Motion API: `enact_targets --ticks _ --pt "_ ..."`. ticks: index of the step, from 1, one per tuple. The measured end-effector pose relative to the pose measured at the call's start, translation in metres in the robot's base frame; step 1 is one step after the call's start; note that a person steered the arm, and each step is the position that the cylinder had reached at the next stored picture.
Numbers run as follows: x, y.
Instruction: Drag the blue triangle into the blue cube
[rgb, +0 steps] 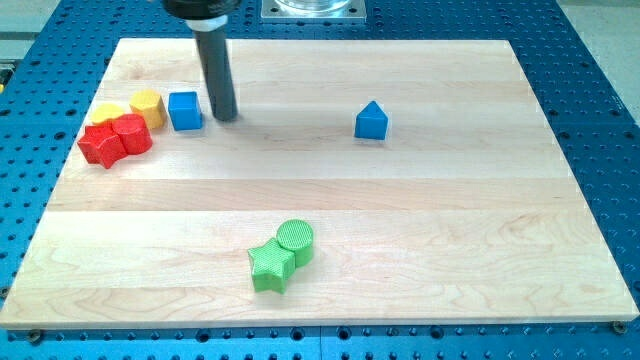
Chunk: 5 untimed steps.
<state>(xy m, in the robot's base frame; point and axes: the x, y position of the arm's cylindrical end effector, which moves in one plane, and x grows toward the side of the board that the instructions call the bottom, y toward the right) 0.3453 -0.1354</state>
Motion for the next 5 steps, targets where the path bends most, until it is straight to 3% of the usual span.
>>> enact_targets --ticks 1,2,4,5 --pt "0.011 -0.039" --pt "0.017 0.01" --pt "-0.021 0.231" --pt "0.024 0.326"
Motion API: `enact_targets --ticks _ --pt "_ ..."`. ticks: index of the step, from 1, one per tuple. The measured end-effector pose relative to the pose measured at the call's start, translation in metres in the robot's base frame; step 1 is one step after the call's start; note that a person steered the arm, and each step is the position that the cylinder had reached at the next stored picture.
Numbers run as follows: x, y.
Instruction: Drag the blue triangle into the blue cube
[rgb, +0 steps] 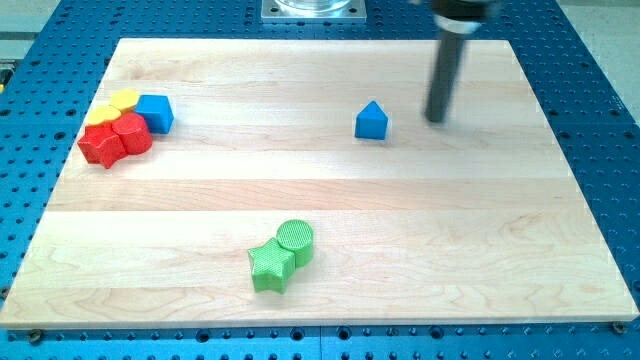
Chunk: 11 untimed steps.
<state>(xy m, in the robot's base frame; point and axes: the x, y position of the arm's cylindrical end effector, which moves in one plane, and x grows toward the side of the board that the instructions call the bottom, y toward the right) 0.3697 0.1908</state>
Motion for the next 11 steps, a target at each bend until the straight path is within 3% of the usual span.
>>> enact_targets --ticks 1,3,4,6,7,9,10,11 --pt "0.008 -0.046" --pt "0.008 -0.267" --pt "0.016 -0.237" --pt "0.005 -0.37" --pt "0.029 -0.335" --pt "0.102 -0.114" --pt "0.185 -0.04" --pt "0.211 -0.102"
